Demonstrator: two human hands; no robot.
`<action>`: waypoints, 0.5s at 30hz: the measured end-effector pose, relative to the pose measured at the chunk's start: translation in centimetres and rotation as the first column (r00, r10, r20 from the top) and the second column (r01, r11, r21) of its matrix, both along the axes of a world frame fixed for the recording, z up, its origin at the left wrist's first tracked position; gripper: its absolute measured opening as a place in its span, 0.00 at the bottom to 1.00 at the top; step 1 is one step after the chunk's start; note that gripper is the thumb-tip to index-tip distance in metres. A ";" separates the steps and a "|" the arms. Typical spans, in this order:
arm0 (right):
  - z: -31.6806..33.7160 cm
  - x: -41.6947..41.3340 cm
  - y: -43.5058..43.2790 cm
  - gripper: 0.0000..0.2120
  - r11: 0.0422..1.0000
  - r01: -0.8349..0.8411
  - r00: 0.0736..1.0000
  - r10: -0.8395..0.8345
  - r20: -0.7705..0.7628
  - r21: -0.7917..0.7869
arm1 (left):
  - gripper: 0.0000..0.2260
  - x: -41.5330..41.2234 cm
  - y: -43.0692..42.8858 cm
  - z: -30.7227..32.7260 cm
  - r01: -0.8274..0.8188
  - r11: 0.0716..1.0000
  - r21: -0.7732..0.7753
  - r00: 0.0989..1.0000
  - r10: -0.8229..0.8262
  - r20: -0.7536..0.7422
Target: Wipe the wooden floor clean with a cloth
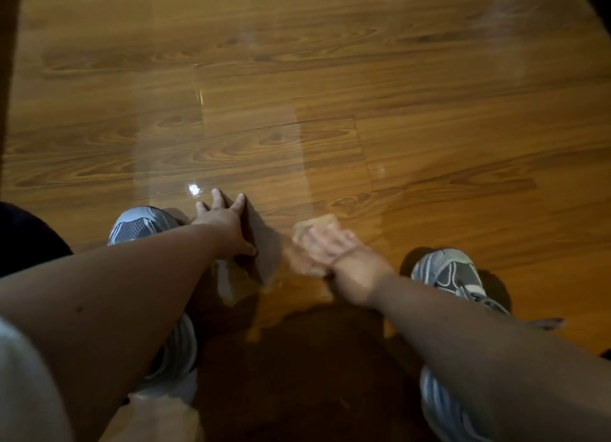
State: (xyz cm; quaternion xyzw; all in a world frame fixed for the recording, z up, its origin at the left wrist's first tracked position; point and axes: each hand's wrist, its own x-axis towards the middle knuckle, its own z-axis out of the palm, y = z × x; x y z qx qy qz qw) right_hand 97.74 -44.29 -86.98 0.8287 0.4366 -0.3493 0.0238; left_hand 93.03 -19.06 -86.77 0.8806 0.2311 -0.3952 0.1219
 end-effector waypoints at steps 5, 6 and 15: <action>1.5 6.4 -5.0 0.35 0.714 0.606 0.794 -0.566 0.221 -0.351 | 0.53 -1.2 -1.2 -0.7 0.005 1.000 -0.018 1.000 -0.005 0.011; 1.4 6.5 -4.2 0.35 0.678 0.633 0.770 -0.600 0.217 -0.374 | 0.53 -1.3 -1.6 -0.6 0.002 1.000 -0.025 1.000 -0.002 0.009; -0.5 -4.8 0.1 0.35 0.995 0.096 0.994 -0.095 0.058 -0.018 | 0.50 -1.2 -2.7 -0.1 0.051 0.998 -0.022 0.994 -0.049 0.101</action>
